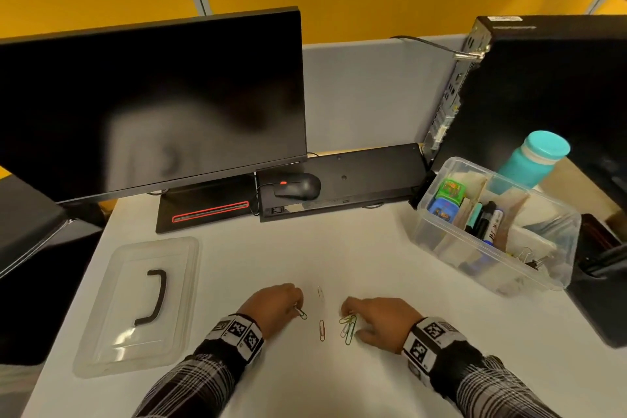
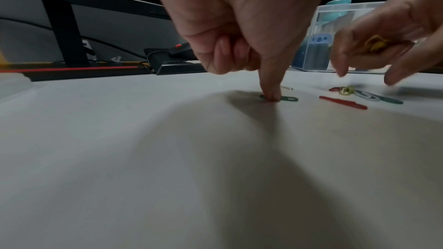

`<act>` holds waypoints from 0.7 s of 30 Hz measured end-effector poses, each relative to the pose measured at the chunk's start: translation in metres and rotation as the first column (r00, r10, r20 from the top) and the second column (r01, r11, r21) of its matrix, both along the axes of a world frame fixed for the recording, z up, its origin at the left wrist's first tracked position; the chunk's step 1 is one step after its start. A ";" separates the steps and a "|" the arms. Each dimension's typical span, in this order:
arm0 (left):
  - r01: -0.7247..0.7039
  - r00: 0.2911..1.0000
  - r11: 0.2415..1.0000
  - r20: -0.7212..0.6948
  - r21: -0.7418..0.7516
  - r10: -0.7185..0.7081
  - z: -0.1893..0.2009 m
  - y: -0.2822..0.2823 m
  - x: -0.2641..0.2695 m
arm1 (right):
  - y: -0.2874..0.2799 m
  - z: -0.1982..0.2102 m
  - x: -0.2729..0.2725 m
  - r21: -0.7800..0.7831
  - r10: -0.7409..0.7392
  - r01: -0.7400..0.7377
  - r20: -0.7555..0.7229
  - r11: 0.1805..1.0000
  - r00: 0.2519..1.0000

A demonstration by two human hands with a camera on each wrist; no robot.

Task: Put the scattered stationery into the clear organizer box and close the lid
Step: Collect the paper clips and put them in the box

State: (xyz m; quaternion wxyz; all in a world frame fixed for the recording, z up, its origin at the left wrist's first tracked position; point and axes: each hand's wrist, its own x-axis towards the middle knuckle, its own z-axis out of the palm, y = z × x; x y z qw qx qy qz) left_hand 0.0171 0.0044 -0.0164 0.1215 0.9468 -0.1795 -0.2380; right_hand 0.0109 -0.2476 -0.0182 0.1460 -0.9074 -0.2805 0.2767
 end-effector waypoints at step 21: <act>-0.906 0.417 0.073 -0.854 -0.417 0.310 0.004 -0.009 -0.008 | 0.003 -0.007 0.005 0.277 -0.452 0.751 -0.657 0.599 0.603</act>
